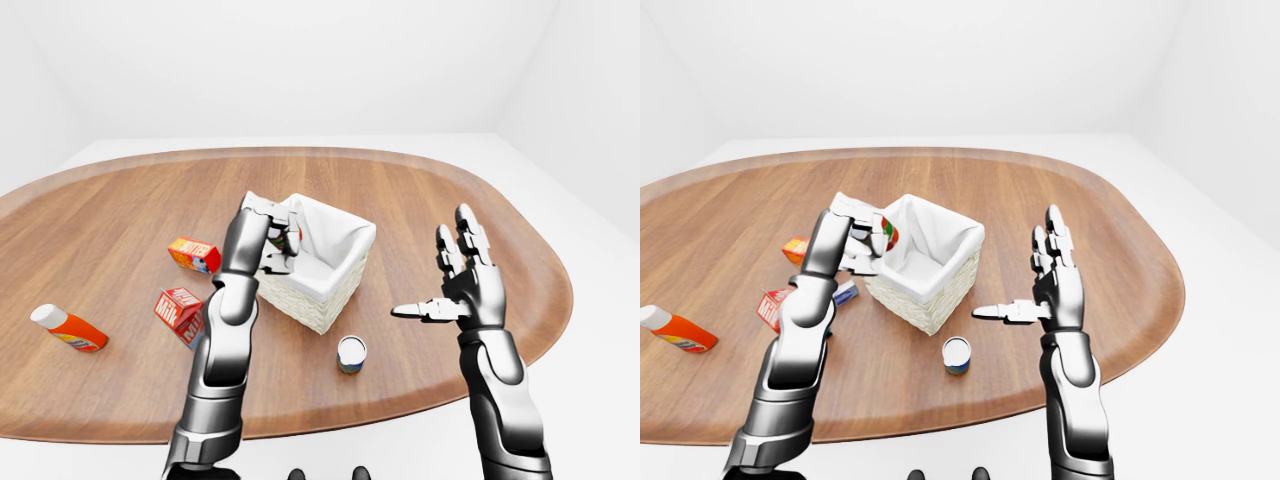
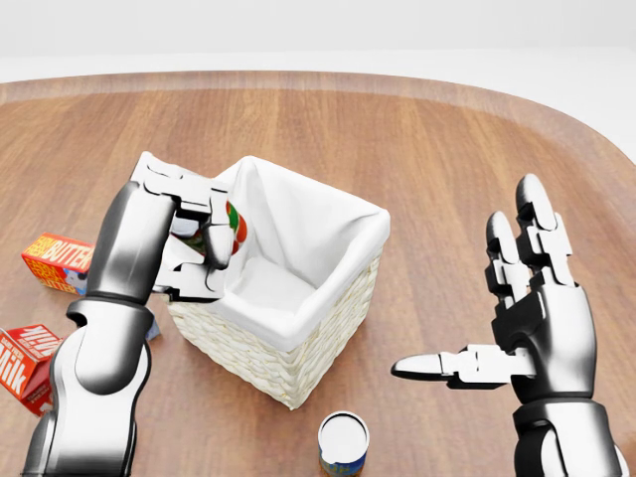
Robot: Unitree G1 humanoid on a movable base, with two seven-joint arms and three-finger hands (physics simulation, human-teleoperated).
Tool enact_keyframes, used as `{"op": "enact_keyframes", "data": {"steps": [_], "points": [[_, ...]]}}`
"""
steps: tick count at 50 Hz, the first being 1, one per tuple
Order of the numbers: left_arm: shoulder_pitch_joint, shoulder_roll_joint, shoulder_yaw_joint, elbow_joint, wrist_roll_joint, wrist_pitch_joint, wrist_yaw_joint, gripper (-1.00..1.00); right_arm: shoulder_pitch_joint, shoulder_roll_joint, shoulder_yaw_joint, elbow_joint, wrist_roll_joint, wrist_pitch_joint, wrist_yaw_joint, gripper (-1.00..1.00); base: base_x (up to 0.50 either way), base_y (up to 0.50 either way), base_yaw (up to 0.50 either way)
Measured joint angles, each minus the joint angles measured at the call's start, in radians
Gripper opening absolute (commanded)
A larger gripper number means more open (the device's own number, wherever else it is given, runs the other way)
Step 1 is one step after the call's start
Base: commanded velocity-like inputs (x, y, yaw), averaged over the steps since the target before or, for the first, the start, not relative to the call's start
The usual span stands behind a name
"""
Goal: Pick up the tomato sauce, and put it in the basket.
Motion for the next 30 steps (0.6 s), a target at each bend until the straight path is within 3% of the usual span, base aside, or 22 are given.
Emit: {"op": "enact_keyframes", "data": {"steps": [13, 19, 30], "points": [[-0.118, 0.015, 0.007, 0.208, 0.001, -0.011, 0.046, -1.0, -0.003, -0.001, -0.007, -0.006, 0.012, 0.0, -0.002, 1.0, 0.0, 0.0, 0.0], [-0.176, 0.025, 0.012, 0.319, -0.004, -0.034, 0.069, -1.0, -0.007, -0.002, -0.011, -0.006, 0.022, 0.0, -0.004, 1.0, 0.0, 0.0, 0.0], [-0.277, 0.033, 0.016, 0.539, -0.021, -0.101, 0.125, -1.0, -0.015, -0.006, -0.022, -0.009, 0.044, 0.0, -0.011, 1.0, 0.0, 0.0, 0.0]]}}
